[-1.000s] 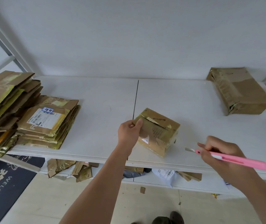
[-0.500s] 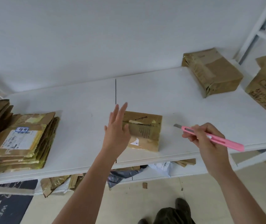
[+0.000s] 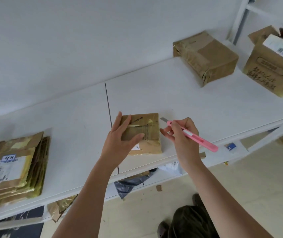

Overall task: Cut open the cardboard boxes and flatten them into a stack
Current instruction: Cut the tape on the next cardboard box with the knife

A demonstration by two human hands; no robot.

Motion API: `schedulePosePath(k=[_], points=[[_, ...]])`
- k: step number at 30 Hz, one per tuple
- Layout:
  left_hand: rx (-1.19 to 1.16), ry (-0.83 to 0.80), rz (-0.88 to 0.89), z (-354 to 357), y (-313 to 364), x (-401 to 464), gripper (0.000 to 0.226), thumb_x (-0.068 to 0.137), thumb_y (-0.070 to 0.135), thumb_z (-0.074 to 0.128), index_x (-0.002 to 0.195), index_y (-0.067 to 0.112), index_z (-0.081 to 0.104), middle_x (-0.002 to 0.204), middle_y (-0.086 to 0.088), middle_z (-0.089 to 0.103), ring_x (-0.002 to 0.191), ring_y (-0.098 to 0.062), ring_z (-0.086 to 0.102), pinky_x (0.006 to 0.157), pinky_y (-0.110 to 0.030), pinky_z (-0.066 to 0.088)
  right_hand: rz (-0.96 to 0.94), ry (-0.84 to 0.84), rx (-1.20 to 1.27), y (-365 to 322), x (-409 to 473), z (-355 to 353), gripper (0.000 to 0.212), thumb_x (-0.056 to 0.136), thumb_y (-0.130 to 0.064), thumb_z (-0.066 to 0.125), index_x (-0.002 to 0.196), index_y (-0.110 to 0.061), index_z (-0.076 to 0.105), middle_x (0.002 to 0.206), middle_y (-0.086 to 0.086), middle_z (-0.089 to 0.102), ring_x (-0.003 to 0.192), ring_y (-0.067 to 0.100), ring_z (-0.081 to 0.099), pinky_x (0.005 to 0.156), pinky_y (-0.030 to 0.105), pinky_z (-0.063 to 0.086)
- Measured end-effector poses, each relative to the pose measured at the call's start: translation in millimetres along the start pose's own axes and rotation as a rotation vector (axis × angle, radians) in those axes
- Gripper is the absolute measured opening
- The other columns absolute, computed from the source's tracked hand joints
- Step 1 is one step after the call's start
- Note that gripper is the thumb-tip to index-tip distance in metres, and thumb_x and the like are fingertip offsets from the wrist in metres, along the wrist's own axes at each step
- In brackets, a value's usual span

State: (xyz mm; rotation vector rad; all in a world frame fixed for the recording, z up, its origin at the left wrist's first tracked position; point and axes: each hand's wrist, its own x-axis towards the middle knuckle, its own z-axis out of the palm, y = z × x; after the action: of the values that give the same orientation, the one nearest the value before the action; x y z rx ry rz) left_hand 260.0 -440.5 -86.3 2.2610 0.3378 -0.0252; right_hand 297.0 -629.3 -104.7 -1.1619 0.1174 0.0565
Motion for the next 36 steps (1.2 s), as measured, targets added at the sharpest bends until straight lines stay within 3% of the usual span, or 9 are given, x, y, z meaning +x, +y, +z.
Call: schedulePosePath(k=[9,13,21,26,32,34,36], points=[[-0.081,-0.041,0.004,-4,5,-3,0.102,0.061,0.056,0.073,0.152,0.026,0.036,0.16,0.026,0.008,0.141,0.007,0.022,0.114,-0.03,0.038,-0.017,-0.038,-0.069,3,6,-1,0.007,0.097,-0.004,0.057,0.093,0.001,0.054,0.067,0.0,0.066,0.072,0.014,0.067,0.082,0.044,0.06],[-0.064,-0.04,0.003,-4,6,-3,0.1,0.063,0.053,0.072,0.152,0.025,0.036,0.16,0.025,0.009,0.141,0.006,0.021,0.116,-0.029,0.035,0.03,-0.048,-0.055,2,10,-4,0.011,0.095,0.0,0.058,0.084,-0.002,0.055,0.065,0.006,0.065,0.069,0.018,0.067,0.083,0.046,0.06],[-0.028,-0.037,-0.006,-4,6,-2,0.096,0.067,0.051,0.072,0.152,0.025,0.035,0.158,0.025,0.012,0.135,0.01,0.022,0.113,-0.02,0.031,-0.046,-0.083,-0.123,3,-3,-11,0.016,0.095,0.006,0.055,0.08,-0.002,0.055,0.067,0.002,0.065,0.068,0.014,0.066,0.077,0.033,0.06],[-0.002,-0.018,-0.018,-3,6,1,0.091,0.073,0.049,0.075,0.152,0.026,0.035,0.158,0.024,0.012,0.142,0.003,0.021,0.117,-0.029,0.033,-0.108,-0.193,-0.29,8,-21,-20,0.015,0.095,0.002,0.056,0.081,-0.001,0.055,0.073,0.01,0.069,0.073,0.025,0.068,0.077,0.042,0.059],[0.046,-0.022,-0.014,-5,9,0,0.087,0.078,0.041,0.078,0.152,0.025,0.036,0.159,0.02,0.014,0.139,0.004,0.023,0.113,-0.022,0.032,-0.085,-0.186,-0.246,12,-30,-23,0.011,0.096,0.002,0.054,0.085,-0.001,0.056,0.076,0.008,0.07,0.076,0.026,0.07,0.08,0.04,0.058],[0.088,0.013,-0.029,-6,14,0,0.086,0.076,0.046,0.078,0.15,0.027,0.04,0.158,0.017,0.019,0.141,-0.002,0.026,0.109,-0.02,0.031,-0.084,-0.132,-0.186,12,-36,-26,0.011,0.096,0.001,0.054,0.086,-0.002,0.055,0.075,0.012,0.068,0.083,0.033,0.07,0.086,0.043,0.057],[0.219,0.054,-0.038,-9,22,0,0.086,0.072,0.06,0.076,0.147,0.031,0.044,0.151,0.015,0.03,0.137,-0.007,0.032,0.117,-0.033,0.028,-0.082,-0.077,-0.156,13,-42,-27,0.01,0.097,-0.004,0.054,0.087,-0.007,0.055,0.074,0.01,0.066,0.085,0.034,0.07,0.089,0.049,0.056]])
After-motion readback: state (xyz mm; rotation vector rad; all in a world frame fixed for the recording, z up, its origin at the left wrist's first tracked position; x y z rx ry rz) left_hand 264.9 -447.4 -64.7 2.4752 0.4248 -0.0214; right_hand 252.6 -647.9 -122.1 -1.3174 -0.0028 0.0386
